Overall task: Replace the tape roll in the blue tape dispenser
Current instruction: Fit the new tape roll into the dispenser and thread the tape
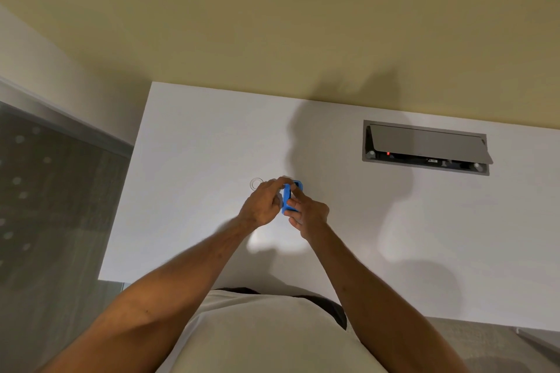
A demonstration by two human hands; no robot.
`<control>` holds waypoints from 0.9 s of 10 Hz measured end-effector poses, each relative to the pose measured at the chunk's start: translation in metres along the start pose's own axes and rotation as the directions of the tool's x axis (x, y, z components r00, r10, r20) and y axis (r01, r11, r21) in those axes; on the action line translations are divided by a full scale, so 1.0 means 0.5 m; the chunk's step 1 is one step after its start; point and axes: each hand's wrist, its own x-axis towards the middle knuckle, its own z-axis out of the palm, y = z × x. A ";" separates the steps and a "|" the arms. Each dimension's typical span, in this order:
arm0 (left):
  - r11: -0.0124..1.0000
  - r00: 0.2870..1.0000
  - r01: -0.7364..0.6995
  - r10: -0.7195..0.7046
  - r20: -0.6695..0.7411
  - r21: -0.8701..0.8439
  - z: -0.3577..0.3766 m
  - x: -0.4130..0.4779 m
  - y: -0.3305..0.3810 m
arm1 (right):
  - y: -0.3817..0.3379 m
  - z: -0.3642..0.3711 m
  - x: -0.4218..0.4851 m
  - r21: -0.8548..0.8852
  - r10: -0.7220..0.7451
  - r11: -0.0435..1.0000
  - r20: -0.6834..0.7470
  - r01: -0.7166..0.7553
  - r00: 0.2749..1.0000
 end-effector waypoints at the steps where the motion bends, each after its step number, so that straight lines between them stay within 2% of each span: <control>1: 1.000 1.000 0.015 -0.015 0.002 -0.010 0.000 0.001 0.002 | 0.002 0.003 -0.016 -0.013 -0.027 1.000 0.055 0.027 0.998; 4: 1.000 0.999 0.030 -0.030 0.024 -0.009 0.006 -0.001 -0.006 | 0.015 -0.004 0.005 0.055 -0.046 0.997 0.017 0.045 0.999; 5: 0.999 0.999 0.032 -0.031 0.017 -0.018 0.006 0.000 -0.002 | 0.017 -0.001 0.010 0.093 -0.023 0.995 0.004 0.022 1.000; 6: 0.999 0.999 0.035 -0.034 0.021 -0.036 0.006 -0.002 -0.001 | 0.022 0.000 0.017 0.135 0.033 0.991 -0.088 -0.021 0.996; 7: 0.998 0.998 0.051 -0.049 0.039 -0.043 0.010 -0.007 -0.003 | 0.021 0.002 0.015 0.157 0.053 0.987 -0.087 -0.039 0.995; 8: 0.999 0.998 0.037 -0.037 0.053 -0.001 0.022 -0.014 -0.007 | 0.023 0.004 0.011 0.186 0.081 0.980 -0.084 -0.064 0.993; 9: 0.992 0.997 -0.029 0.021 0.072 0.120 0.039 -0.014 -0.015 | 0.026 0.003 0.012 0.104 0.044 0.994 -0.066 -0.037 0.997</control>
